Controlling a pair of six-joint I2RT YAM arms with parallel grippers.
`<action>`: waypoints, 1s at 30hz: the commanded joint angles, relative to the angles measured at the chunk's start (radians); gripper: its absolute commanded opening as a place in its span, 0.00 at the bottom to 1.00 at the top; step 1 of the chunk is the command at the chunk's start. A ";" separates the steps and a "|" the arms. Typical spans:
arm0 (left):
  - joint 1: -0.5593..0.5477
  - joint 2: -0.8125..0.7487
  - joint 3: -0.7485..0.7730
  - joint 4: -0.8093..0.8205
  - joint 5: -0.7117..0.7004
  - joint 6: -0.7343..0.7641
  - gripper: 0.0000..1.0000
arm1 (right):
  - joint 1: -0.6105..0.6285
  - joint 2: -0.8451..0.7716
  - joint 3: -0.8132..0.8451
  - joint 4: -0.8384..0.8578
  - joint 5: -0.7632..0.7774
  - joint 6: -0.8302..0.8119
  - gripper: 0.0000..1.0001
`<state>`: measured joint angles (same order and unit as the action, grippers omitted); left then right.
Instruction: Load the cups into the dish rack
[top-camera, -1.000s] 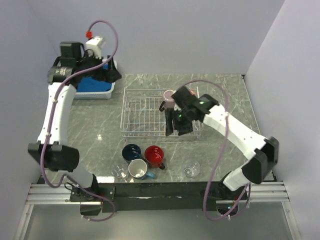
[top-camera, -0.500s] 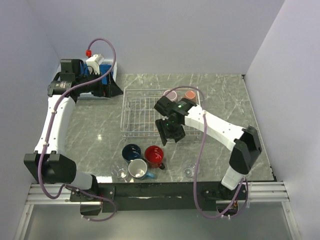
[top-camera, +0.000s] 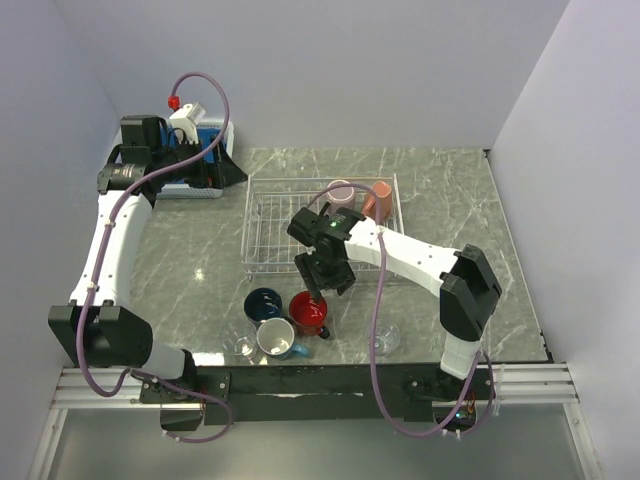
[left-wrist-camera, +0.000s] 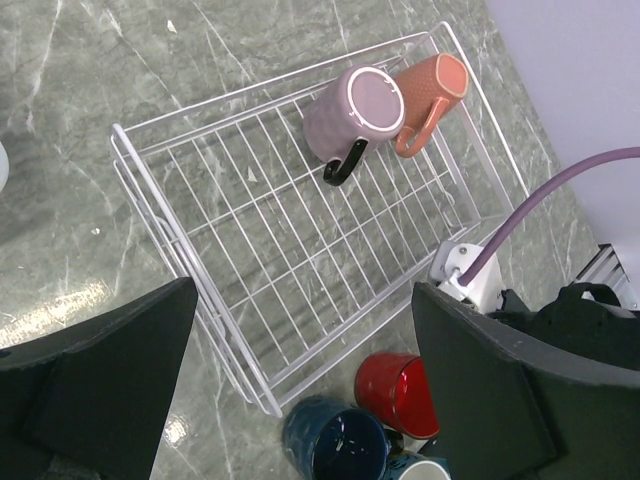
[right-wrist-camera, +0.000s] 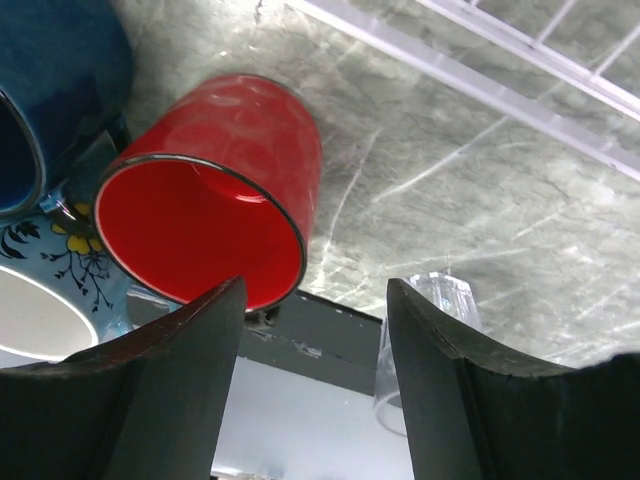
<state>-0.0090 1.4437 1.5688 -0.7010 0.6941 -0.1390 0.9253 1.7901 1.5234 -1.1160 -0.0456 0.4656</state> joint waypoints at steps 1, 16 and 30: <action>0.003 -0.019 -0.010 0.047 0.005 -0.014 0.95 | 0.007 -0.011 -0.034 0.047 0.000 -0.012 0.66; 0.003 -0.012 0.023 0.041 -0.008 -0.008 0.96 | 0.032 0.123 -0.078 0.225 0.044 -0.045 0.60; 0.003 0.024 0.037 0.037 0.001 -0.008 0.96 | 0.066 0.052 -0.183 0.228 0.138 -0.045 0.01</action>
<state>-0.0090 1.4586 1.5597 -0.6922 0.6842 -0.1478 0.9901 1.8942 1.3842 -0.8806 0.0486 0.4107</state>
